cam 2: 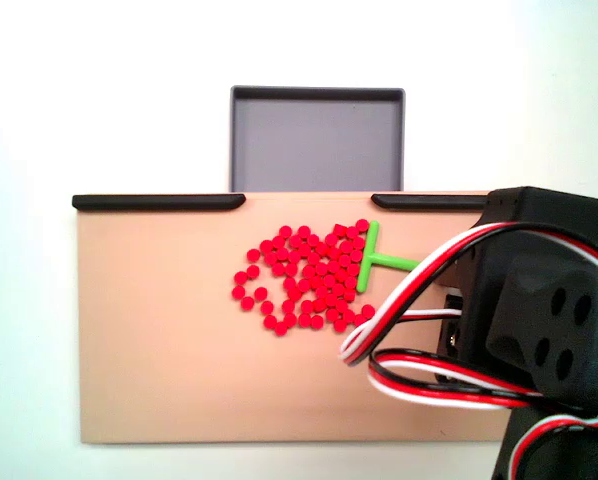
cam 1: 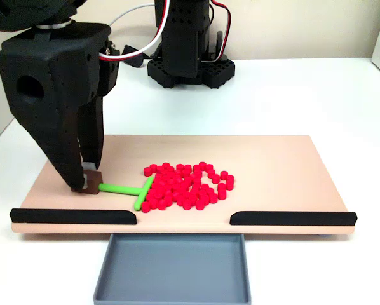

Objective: Push granules from right to the grey container

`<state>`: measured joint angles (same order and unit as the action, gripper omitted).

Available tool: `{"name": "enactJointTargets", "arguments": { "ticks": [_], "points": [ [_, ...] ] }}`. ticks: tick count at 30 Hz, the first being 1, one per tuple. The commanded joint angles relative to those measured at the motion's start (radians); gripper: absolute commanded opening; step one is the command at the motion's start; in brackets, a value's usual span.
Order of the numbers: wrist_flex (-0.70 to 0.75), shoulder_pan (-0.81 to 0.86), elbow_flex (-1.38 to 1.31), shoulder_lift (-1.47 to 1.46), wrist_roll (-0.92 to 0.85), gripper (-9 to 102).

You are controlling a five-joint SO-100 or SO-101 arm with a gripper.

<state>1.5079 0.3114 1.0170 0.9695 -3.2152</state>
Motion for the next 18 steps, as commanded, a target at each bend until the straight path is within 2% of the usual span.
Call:
{"name": "enactJointTargets", "arguments": {
  "ticks": [1, 18],
  "points": [
    [0.006, -0.017, -0.020, 0.005, -0.146, 0],
    [0.006, -0.031, -0.020, 0.005, -0.087, 0]
  ]
}}
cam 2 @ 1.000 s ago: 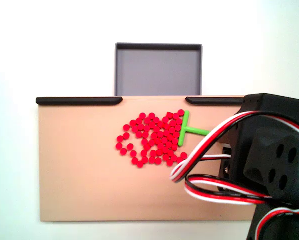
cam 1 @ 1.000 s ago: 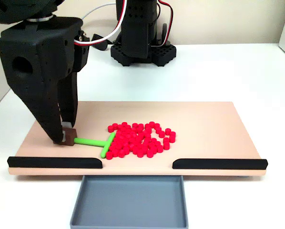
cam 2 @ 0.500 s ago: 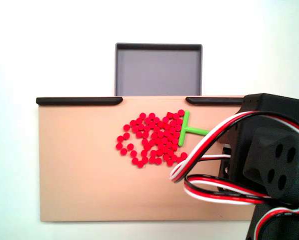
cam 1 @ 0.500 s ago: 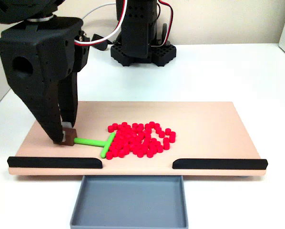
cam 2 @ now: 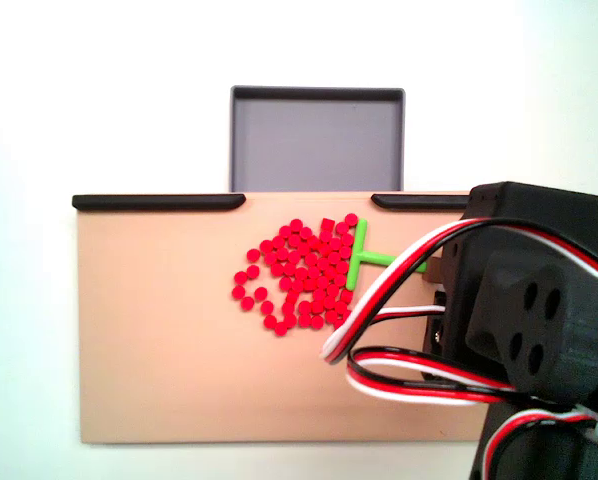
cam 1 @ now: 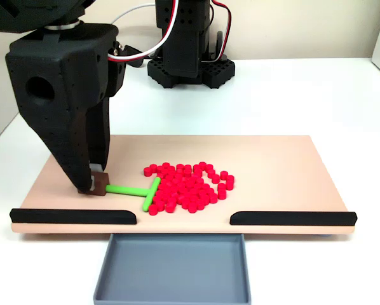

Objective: Push granules from right to the grey container

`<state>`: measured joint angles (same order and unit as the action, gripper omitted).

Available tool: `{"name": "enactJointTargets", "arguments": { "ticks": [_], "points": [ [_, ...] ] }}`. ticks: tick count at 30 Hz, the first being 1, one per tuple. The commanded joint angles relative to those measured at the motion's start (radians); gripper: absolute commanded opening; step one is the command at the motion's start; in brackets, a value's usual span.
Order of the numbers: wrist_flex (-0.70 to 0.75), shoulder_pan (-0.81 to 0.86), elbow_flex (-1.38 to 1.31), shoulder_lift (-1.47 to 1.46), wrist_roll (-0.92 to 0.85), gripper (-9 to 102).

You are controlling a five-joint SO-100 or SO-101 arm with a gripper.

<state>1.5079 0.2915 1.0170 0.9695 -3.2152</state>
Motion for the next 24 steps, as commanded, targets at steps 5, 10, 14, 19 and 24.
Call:
{"name": "enactJointTargets", "arguments": {
  "ticks": [5, 10, 14, 19, 24],
  "points": [
    [0.006, -0.011, -0.020, 0.005, -0.075, 0],
    [0.006, -0.011, -0.020, 0.005, -0.063, 0],
    [0.006, -0.011, -0.020, 0.005, -0.044, 0],
    [0.006, -0.015, -0.020, 0.006, -0.018, 0],
    [0.006, -0.018, -0.020, 0.006, -0.003, 0]
  ]
}}
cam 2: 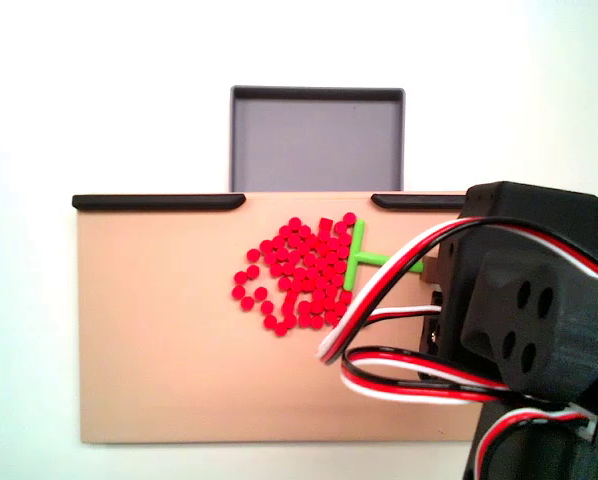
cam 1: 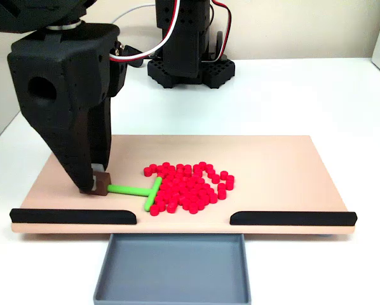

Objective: Push granules from right to the grey container

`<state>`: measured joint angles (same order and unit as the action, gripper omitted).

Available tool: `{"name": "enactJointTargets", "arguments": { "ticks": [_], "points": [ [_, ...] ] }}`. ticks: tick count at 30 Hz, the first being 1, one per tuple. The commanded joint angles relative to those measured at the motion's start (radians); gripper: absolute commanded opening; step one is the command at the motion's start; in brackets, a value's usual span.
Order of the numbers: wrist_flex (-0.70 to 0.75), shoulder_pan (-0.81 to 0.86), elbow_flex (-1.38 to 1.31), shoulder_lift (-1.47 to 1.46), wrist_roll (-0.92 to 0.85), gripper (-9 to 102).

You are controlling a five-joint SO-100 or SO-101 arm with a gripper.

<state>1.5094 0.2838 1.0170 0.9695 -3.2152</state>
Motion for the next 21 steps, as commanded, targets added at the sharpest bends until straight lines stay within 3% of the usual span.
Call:
{"name": "enactJointTargets", "arguments": {
  "ticks": [1, 21],
  "points": [
    [0.005, -0.014, -0.020, 0.008, 0.006, 0],
    [0.006, 0.055, -0.020, 0.179, 0.041, 0]
  ]
}}
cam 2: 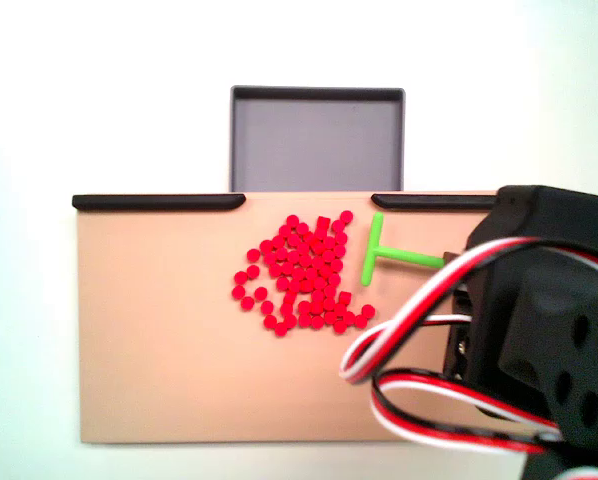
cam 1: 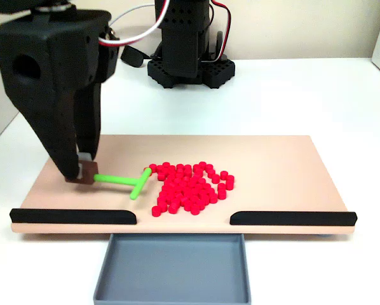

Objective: Push granules from right to the grey container

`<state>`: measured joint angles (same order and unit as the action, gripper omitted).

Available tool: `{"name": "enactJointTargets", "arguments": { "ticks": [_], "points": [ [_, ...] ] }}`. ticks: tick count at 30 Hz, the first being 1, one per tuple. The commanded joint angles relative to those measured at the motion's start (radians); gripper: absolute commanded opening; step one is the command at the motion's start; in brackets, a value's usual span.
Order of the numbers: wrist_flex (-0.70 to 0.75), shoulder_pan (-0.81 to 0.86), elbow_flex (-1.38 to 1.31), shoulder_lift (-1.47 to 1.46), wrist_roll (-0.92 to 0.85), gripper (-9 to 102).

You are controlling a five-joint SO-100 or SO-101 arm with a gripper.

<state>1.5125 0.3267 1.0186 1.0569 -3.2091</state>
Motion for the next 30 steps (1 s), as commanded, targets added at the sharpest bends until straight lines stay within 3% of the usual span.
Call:
{"name": "enactJointTargets", "arguments": {
  "ticks": [1, 5, 18, 23, 30],
  "points": [
    [0.003, 0.014, -0.020, 0.107, 0.060, 0],
    [0.041, 0.000, 0.028, 0.190, 0.273, 0],
    [0.041, -0.183, 0.535, 0.581, 1.275, 0],
    [0.041, -0.252, 0.638, 0.658, 1.516, 0],
    [0.040, -0.293, 0.739, 0.749, 1.660, 0]
  ]
}}
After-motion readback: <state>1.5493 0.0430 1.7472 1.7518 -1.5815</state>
